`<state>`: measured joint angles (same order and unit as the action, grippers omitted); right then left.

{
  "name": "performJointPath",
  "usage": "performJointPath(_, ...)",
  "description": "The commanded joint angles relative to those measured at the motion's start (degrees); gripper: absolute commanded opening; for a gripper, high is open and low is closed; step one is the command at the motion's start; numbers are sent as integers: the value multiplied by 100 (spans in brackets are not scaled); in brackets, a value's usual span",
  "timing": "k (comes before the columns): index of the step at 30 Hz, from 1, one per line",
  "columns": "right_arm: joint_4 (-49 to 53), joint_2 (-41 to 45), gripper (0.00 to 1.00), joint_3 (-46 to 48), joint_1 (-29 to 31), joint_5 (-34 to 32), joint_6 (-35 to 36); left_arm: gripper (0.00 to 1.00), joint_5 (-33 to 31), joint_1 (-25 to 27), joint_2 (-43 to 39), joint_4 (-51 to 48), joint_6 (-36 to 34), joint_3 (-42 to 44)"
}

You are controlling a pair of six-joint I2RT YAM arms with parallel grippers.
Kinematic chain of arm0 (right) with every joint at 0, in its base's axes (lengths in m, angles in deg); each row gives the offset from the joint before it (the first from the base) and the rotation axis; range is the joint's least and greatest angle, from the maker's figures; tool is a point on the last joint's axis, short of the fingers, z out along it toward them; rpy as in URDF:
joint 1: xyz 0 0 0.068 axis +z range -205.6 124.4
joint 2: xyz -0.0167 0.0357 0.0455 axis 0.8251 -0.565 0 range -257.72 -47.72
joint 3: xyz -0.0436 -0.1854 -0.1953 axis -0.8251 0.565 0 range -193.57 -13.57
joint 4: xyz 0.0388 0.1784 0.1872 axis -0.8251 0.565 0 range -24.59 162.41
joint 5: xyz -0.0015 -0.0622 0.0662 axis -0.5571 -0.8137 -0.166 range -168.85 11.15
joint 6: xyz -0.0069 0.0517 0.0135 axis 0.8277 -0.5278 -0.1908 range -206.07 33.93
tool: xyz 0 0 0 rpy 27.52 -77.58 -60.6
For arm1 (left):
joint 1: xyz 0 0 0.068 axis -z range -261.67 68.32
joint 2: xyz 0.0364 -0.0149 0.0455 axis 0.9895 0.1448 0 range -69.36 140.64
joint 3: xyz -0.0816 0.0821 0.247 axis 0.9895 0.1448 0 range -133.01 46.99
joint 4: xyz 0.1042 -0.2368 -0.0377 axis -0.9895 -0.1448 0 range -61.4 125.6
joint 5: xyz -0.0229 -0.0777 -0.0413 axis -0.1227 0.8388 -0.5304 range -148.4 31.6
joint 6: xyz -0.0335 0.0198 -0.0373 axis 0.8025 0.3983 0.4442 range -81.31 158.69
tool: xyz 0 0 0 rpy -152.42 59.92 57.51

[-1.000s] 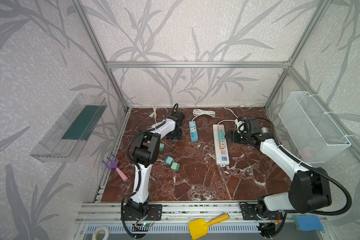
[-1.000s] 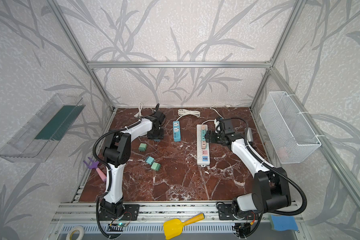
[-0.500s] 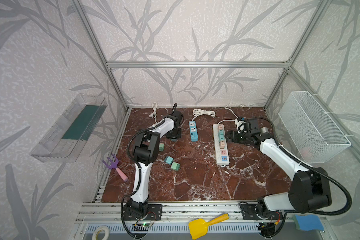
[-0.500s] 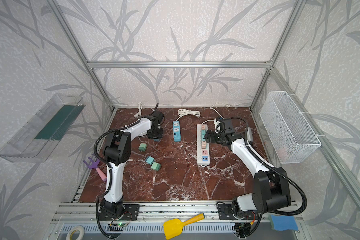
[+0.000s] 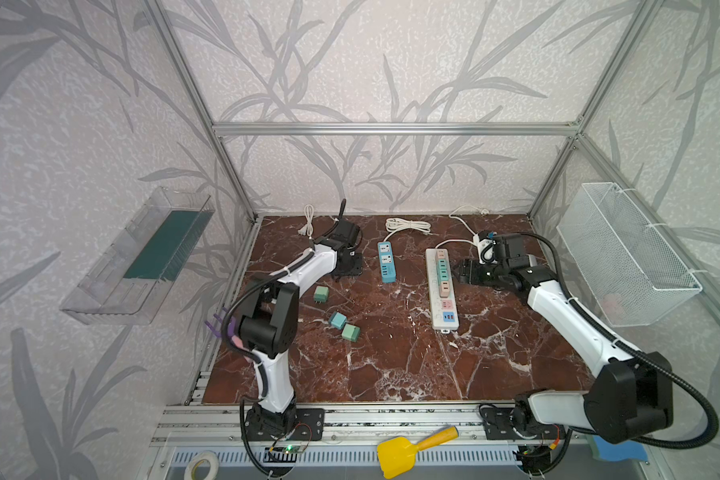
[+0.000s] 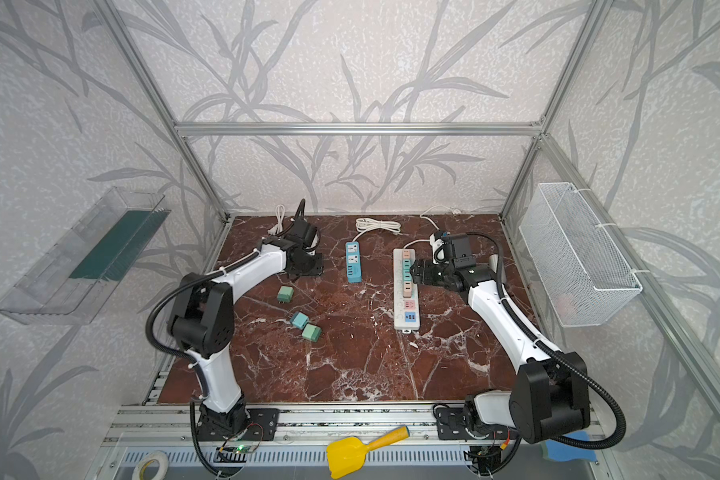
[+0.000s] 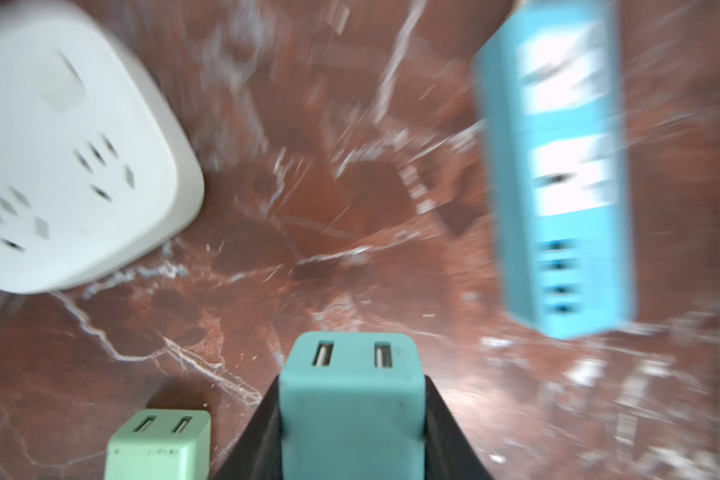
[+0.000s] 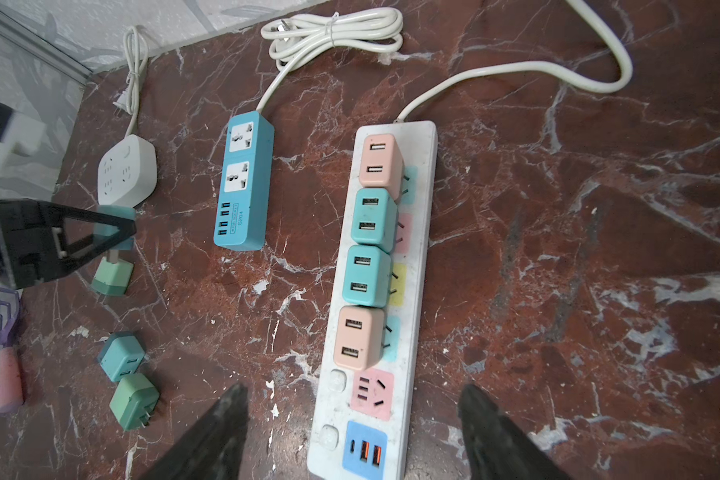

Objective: Insert the plug
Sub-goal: 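Carry the teal adapter to the right gripper while the right gripper grasps it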

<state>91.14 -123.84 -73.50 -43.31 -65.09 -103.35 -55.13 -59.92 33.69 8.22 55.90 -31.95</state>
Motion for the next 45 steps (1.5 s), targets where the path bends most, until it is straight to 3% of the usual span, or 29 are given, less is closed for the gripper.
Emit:
performJointPath(1, 333, 283, 78, -173, -25, 143, -1, 24, 262, 533, -750, 1644, -524, 483)
performJointPath(7, 702, 620, 75, -316, -30, 285, -42, 22, 162, 1739, -1453, 4596, -2263, 2101)
performJointPath(10, 806, 811, 72, -387, -25, 514, -137, 21, 463, 2016, -1349, 6368, -2771, 2789)
performJointPath(13, 784, 928, 62, -424, -9, 987, -294, 21, 539, 2206, -1082, 7264, -2958, 2973)
performJointPath(18, 718, 963, 48, -432, 130, 1521, -443, 21, 805, 2349, -849, 7531, -3012, 2883)
performJointPath(22, 647, 875, 43, -484, 232, 1788, -513, 21, 987, 2450, -786, 7478, -2991, 2796)
performJointPath(24, 731, 795, 43, -603, 372, 1763, -422, 20, 1009, 2481, -777, 7451, -2955, 2802)
performJointPath(27, 1097, 634, 55, -909, 853, 964, -54, 20, 988, 2538, -768, 7371, -2909, 2798)
performJointPath(33, 846, 174, 57, -1097, 1021, 1054, -173, 20, 886, 2656, -847, 7378, -2958, 2879)
performJointPath(40, 951, -218, 49, -1296, 1100, 1015, -83, 20, 839, 2677, -985, 7343, -3014, 2964)
performJointPath(45, 937, -276, 34, -1190, 1108, 1178, -83, 20, 833, 2685, -986, 7334, -2979, 2972)
